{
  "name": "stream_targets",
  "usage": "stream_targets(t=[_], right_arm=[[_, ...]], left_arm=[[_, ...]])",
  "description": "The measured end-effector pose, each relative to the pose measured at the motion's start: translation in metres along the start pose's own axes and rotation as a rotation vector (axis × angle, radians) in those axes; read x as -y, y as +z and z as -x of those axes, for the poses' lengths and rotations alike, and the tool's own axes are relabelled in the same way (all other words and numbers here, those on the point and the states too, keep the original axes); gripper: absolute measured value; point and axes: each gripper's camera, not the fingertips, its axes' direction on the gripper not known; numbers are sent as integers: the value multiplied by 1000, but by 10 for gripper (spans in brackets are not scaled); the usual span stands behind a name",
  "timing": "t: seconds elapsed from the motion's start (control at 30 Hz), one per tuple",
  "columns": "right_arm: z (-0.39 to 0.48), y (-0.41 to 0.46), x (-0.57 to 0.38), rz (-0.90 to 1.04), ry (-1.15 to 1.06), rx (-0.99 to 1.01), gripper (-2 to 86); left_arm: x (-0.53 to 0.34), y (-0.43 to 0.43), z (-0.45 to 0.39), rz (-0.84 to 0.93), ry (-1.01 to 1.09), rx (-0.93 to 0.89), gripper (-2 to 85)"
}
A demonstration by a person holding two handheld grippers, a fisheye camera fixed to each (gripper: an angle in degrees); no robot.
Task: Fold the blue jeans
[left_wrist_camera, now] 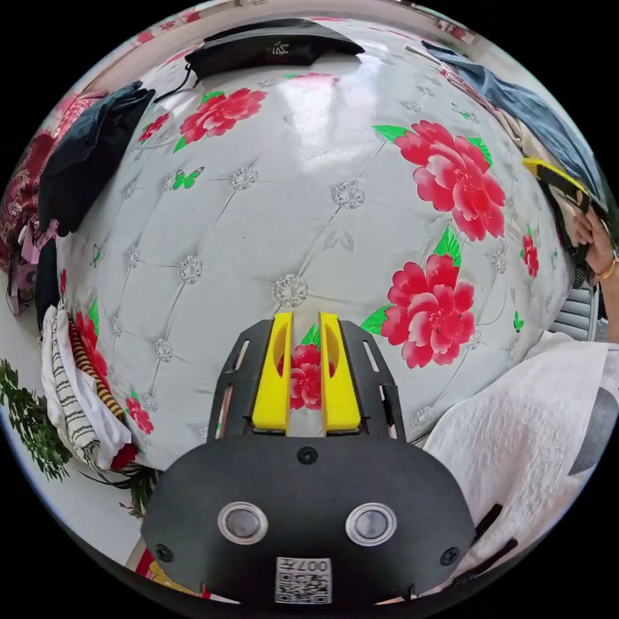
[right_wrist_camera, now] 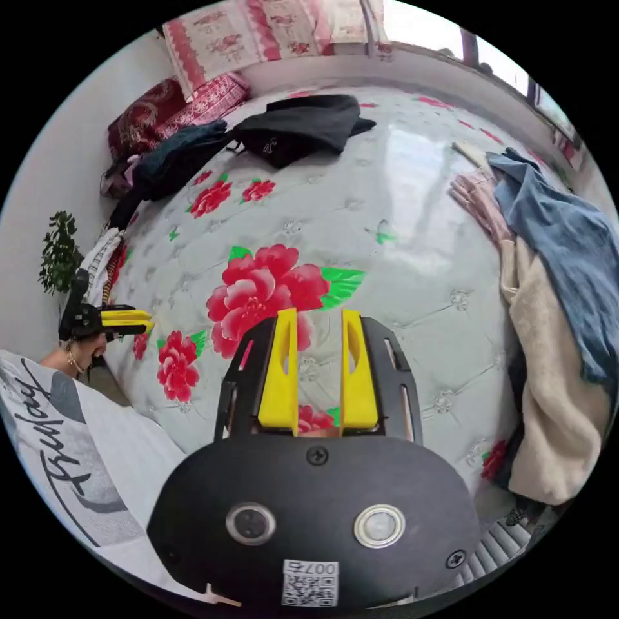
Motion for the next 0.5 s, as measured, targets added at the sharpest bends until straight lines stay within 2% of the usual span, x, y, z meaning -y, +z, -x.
stream_targets(t=[0.07,0.13,0.23,0.3,0.37,0.43,0.5], right_arm=[[-40,-66,-14,-185,82,-250,108],[-87,-152,-47,-351,221,-681,109],[-150,-232,-100,-390,454,-976,112],[-192,-258,-138,-343,620,-962,112],[-225,-265,-171,-296,720,-851,105],[-240,-265,-190,-253,721,-682,81],[-225,-272,-186,-250,653,-729,52]], left_arm=[[8,4,2,22,14,-4,68],[20,7,1,60,30,-2,64],[37,13,-3,119,32,20,56],[41,15,-3,122,28,40,48],[39,15,2,96,6,-5,18],[33,16,6,68,-33,-157,-2],[14,12,2,-32,-67,-334,-8]])
